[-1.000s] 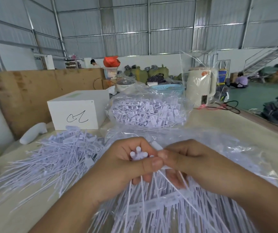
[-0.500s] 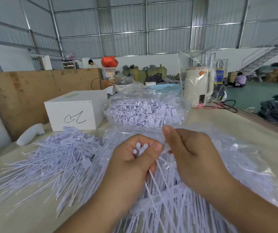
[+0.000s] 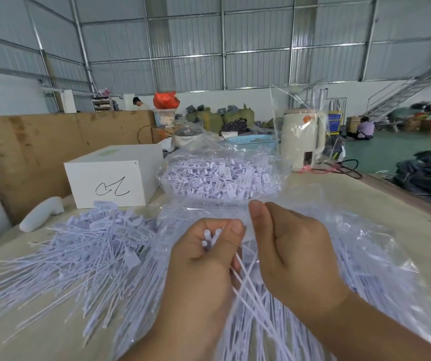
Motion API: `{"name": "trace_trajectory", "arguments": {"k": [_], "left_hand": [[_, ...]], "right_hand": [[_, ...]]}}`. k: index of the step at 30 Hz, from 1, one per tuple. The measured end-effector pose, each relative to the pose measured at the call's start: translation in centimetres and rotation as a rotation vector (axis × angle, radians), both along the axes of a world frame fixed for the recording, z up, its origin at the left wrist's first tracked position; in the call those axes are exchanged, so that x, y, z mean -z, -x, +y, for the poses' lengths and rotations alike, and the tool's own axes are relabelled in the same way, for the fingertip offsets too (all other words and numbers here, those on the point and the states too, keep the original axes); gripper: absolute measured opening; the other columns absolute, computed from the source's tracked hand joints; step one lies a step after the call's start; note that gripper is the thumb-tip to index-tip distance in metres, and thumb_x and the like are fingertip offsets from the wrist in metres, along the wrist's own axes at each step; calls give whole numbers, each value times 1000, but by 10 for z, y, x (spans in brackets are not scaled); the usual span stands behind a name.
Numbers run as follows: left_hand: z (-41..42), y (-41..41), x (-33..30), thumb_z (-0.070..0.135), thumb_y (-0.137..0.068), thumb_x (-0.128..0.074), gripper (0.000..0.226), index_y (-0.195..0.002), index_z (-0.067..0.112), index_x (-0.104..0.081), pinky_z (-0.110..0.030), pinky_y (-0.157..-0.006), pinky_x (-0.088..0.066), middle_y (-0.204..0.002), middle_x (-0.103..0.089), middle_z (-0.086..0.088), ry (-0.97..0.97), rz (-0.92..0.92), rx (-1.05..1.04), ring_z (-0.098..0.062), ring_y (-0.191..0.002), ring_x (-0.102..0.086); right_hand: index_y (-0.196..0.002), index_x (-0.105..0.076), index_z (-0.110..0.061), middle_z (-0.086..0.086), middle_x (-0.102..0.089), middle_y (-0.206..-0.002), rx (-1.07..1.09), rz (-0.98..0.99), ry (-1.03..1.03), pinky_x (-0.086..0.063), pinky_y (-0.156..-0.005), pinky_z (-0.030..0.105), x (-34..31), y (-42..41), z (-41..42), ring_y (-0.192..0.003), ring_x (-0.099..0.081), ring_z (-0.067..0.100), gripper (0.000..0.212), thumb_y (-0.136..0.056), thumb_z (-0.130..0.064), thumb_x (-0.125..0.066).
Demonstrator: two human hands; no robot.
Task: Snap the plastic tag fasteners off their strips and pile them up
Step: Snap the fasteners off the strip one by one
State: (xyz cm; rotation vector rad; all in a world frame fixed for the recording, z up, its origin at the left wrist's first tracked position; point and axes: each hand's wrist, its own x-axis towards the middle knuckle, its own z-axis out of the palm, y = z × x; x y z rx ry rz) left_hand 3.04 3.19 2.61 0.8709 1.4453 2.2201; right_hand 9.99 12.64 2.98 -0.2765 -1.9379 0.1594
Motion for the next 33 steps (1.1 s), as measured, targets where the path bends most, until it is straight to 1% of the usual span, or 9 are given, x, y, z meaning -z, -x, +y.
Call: {"name": "trace_trajectory", "arguments": {"k": [4, 6, 8, 11, 15, 20, 23, 26, 33], "left_hand": [[-3, 17, -1, 33, -59, -74, 15, -62, 19, -68, -17, -37, -33, -44, -42, -2, -9, -58, 121, -11, -34, -37], [-6, 28, -2, 23, -57, -81, 15, -63, 18, -67, -16, -36, -35, -44, -46, -4, -8, -73, 230, -11, -32, -40], [-12, 35, -5, 10, -61, -83, 19, -67, 19, -68, -15, -35, -35, -43, -49, -5, 20, -26, 403, -12, -31, -42], [-19, 38, -9, 22, -67, -77, 12, -77, 22, -71, -16, -36, -37, -45, -53, -5, 77, 89, 548, -12, -32, -44], [-13, 32, -7, 22, -70, -79, 11, -70, 22, -68, -15, -37, -36, -46, -54, -5, 73, 154, 341, -12, -33, -44], [-8, 25, -5, 29, -64, -70, 7, -64, 22, -68, -17, -40, -41, -49, -57, -7, 34, 109, 85, -14, -38, -50], [-12, 25, -7, 22, -62, -82, 15, -66, 22, -68, -19, -37, -36, -47, -54, -8, 60, 125, 202, -13, -36, -45], [-16, 25, -8, 22, -70, -76, 8, -72, 21, -68, -18, -39, -34, -46, -49, -5, 71, 134, 370, -13, -36, -43], [-22, 29, -14, 14, -63, -69, 22, -83, 25, -71, -15, -37, -34, -57, -58, -13, 156, 240, 475, -8, -35, -45]], "right_hand": [[-56, -57, -19, 1, -44, -49, -564, -376, 703, -40, -57, 37, -7, -10, 23, -47, -39, 21, 55, -93, -59, -48], [-57, -61, -15, 8, -49, -52, -710, -575, 815, -38, -62, 33, -11, -20, 36, -50, -44, 20, 52, -84, -60, -58], [-57, -63, -18, 6, -53, -51, -823, -638, 863, -41, -57, 23, -13, -26, 42, -46, -48, 18, 43, -79, -54, -62], [-54, -59, -21, -5, -48, -47, -828, -591, 902, -35, -46, 15, -16, -27, 44, -40, -42, 8, 38, -81, -46, -66], [-52, -49, -21, -10, -35, -51, -641, -461, 806, -33, -47, 18, -11, -17, 30, -47, -34, 9, 47, -86, -50, -63], [-56, -38, -15, -2, -27, -53, -354, -40, 842, -29, -46, 20, -10, -9, 23, -41, -27, 10, 49, -91, -44, -58], [-62, -49, -13, -6, -36, -51, -517, -217, 850, -32, -51, 25, -14, -20, 27, -44, -34, 9, 49, -86, -54, -60], [-78, -61, -29, -6, -43, -55, -696, -430, 856, -33, -50, 28, -14, -24, 22, -48, -39, 10, 26, -78, -55, -65], [-98, -59, -34, -12, -43, -54, -782, -581, 821, -32, -52, 32, -16, -28, 29, -51, -37, 14, 27, -79, -52, -65]]}}
